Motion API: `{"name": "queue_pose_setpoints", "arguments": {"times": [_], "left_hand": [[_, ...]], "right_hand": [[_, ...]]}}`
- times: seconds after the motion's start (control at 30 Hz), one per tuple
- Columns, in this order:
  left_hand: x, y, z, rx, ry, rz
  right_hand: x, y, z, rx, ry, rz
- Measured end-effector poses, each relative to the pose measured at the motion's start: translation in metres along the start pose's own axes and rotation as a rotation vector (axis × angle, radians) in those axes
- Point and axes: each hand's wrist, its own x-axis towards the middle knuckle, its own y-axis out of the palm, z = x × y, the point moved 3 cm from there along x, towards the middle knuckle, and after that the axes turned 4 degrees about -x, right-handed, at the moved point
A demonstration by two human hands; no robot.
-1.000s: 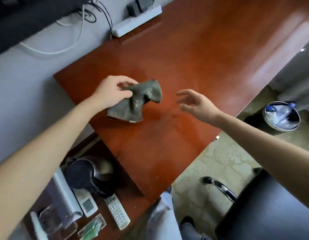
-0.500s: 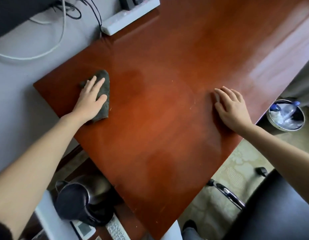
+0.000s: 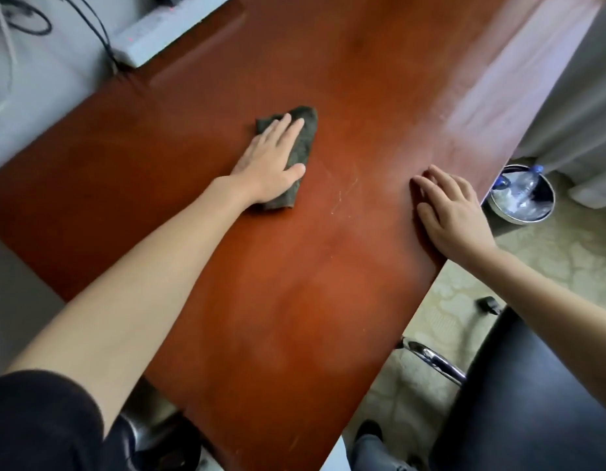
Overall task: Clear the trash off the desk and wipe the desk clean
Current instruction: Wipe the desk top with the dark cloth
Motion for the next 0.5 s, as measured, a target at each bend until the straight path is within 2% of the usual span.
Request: {"name": "queue_pose_setpoints", "arguments": {"times": [0.13, 0.3, 0.37, 0.5], "left_hand": [[-0.006, 0.037, -0.069, -0.029, 0.21, 0.1], [-0.079, 0.089, -0.141, -0.01, 0.524, 0.244], [-0.104, 0.1, -0.154, -0.009, 0.61, 0.28], [-0.116, 0.089, -0.138, -0.094, 0.65, 0.291]], "right_hand": [[-0.006, -0.005, -0.02, 0.009, 0.027, 0.009], [-0.01, -0.007, -0.029, 0.064, 0.012, 0.047], [-0.012, -0.007, -0.028, 0.066, 0.011, 0.051], [-0.024, -0.006, -0.029, 0.07, -0.008, 0.058]]}}
